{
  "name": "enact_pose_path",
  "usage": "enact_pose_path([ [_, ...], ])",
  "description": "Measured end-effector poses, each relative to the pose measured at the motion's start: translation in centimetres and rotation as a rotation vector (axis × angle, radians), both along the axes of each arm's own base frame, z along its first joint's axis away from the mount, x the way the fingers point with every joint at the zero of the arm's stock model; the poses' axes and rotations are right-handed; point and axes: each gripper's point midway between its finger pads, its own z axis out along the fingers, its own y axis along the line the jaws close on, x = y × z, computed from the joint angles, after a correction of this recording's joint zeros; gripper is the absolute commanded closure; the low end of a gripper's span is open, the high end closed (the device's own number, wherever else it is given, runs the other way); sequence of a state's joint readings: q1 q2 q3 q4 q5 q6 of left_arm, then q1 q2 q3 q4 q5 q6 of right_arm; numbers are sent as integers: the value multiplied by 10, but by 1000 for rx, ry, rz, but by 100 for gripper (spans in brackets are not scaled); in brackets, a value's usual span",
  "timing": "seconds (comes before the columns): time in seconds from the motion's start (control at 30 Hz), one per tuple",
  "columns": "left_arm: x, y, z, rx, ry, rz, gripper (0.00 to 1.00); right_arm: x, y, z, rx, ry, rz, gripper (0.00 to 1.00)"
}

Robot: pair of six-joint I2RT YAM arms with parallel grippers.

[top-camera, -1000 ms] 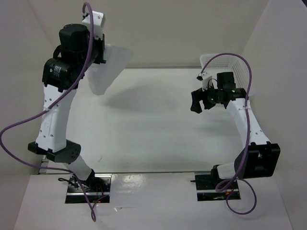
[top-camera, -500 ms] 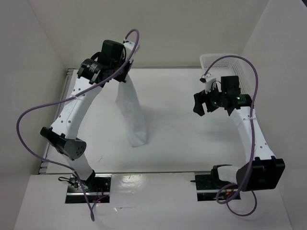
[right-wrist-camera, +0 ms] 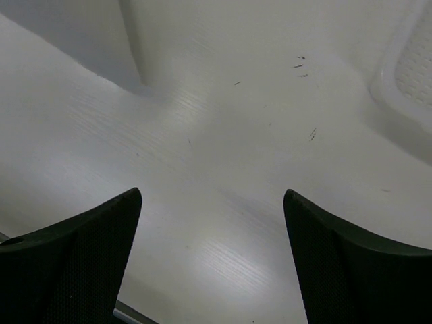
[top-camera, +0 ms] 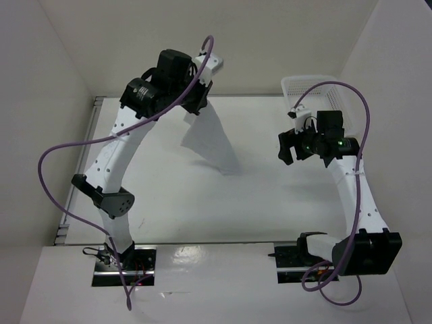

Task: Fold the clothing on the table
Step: Flatten the skirt out

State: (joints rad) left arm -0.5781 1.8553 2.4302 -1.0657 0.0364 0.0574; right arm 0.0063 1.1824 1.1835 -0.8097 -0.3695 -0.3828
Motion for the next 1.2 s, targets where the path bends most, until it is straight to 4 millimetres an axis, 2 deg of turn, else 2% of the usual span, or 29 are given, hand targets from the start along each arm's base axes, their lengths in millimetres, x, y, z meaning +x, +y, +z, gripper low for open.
enact_pose_path([
  [0.13,-7,5,6,5,-11,-13,100,0,-4,1,0,-3,-13,11],
  [0.27,-28,28,17,26,-41,-3,100,0,-4,1,-1,-4,-14,11],
  [0.43,-73,77,43,53,-136,53,100,-1,-7,-5,-13,10,-26,11],
  [0.57,-106,123,52,61,-198,121,100,0,-7,-8,-14,21,-27,11],
  [0.73,-127,174,50,72,-231,242,100,3,-8,-16,-16,48,-28,11],
  [0.8,-130,183,47,74,-231,268,100,4,-8,-19,-17,59,-29,11],
  [0.9,-129,183,43,75,-217,262,99,5,-8,-21,-16,67,-28,11],
  [1.0,-117,173,36,75,-182,233,97,4,-8,-20,-16,64,-28,11],
  [1.1,-90,155,22,70,-132,195,97,2,-8,-20,-17,58,-28,11],
  [1.2,-52,134,-7,77,-51,161,98,-3,-8,-19,-17,51,-29,11],
])
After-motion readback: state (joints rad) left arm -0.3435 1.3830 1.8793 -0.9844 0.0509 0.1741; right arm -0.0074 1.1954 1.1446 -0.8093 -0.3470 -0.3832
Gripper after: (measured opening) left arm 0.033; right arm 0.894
